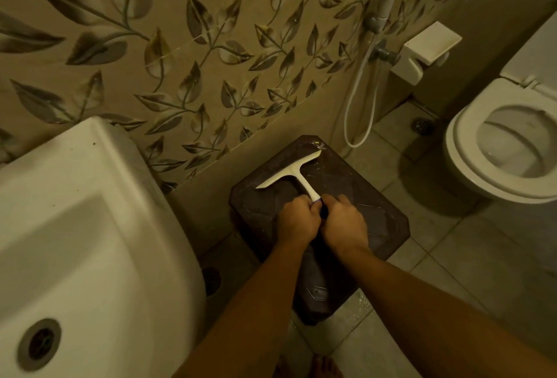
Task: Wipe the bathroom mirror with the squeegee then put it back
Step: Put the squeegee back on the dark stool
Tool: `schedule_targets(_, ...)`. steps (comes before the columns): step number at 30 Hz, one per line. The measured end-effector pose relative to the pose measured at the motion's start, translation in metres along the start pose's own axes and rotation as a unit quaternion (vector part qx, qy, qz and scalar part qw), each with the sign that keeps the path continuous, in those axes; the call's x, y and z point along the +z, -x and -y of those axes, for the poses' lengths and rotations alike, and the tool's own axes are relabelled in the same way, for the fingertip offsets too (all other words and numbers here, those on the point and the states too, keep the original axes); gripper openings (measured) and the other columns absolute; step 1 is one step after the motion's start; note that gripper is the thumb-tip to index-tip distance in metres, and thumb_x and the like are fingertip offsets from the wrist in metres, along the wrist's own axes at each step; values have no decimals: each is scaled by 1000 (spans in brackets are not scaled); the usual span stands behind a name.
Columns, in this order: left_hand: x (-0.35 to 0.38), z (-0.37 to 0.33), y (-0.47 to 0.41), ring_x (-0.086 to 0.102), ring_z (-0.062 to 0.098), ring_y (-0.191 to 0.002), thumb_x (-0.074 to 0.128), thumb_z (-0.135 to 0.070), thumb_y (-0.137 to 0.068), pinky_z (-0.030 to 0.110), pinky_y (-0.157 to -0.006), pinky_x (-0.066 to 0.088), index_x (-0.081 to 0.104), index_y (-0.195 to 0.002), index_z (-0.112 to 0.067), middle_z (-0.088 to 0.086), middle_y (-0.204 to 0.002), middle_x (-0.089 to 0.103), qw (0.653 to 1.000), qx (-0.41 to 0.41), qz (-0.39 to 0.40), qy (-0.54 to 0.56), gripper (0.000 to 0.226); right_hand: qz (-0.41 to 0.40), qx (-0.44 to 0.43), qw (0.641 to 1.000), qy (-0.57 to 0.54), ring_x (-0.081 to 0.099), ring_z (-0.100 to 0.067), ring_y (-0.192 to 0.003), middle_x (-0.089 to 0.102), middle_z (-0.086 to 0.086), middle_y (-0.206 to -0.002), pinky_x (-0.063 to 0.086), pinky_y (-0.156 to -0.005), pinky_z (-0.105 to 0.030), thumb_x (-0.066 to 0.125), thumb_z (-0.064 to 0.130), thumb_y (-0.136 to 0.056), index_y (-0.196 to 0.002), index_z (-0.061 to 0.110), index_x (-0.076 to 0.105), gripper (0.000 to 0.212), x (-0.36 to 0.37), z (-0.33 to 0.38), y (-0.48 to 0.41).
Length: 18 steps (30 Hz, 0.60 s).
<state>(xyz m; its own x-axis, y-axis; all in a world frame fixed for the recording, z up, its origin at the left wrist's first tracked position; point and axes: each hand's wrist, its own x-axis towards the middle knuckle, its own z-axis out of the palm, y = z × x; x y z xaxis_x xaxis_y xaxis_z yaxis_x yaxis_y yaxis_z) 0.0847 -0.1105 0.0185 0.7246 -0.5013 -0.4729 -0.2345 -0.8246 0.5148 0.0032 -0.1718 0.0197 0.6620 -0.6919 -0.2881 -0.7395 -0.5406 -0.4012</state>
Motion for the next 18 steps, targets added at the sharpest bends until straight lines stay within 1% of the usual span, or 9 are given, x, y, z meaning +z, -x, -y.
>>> schedule_targets(3, 4, 1, -2, 63, 21, -87, 49, -45, -103, 40, -81, 54, 64, -98, -18, 3, -92, 67, 1000, -10, 4, -3, 31, 7, 0, 1000, -1, 62, -23, -97, 55, -5, -114, 58, -77, -37, 61, 22, -98, -128, 25, 59, 30, 2, -3, -2)
schedule_targets(6, 7, 2, -4, 63, 21, -86, 49, -44, -103, 36, -76, 51, 64, -98, -17, 3, -91, 66, 1000, -10, 3, -12, 31, 8, -3, 1000, 1, 62, -24, -96, 55, -5, -113, 56, -74, -35, 60, 20, -98, -127, 24, 59, 29, 6, -6, -2)
schedule_targets(9, 10, 3, -5, 63, 21, -85, 49, -44, -103, 34, -71, 48, 65, -97, -17, 3, -90, 66, 1000, -15, 0, -16, 31, 10, -4, 1000, 1, 62, -25, -100, 55, -6, -116, 57, -77, -36, 59, 20, -98, -131, 25, 57, 33, 10, -8, -3)
schedule_targets(12, 9, 1, -4, 63, 20, -85, 49, -44, -103, 36, -75, 52, 65, -98, -18, 3, -91, 66, 1000, -19, -4, -19, 30, 16, -6, 1000, 4, 61, -25, -102, 53, -6, -119, 59, -79, -37, 59, 21, -99, -135, 26, 54, 37, 10, -8, -2)
schedule_targets(15, 6, -1, -2, 63, 19, -88, 49, -46, -103, 36, -76, 52, 65, -104, -17, 3, -97, 67, 999, -20, -15, -31, 33, 18, -10, 1000, 14, 59, -26, -106, 49, -7, -123, 59, -79, -39, 59, 25, -100, -141, 26, 47, 43, 7, -7, 0)
schedule_targets(18, -1, -10, 5, 63, 25, -100, 46, -47, -103, 35, -76, 48, 64, -111, -14, 6, -109, 65, 995, 1, -56, -82, 39, -3, -22, 1000, 16, 53, -27, -116, 44, -9, -131, 56, -80, -38, 54, 32, -102, -149, 27, 37, 50, -7, -1, 6)
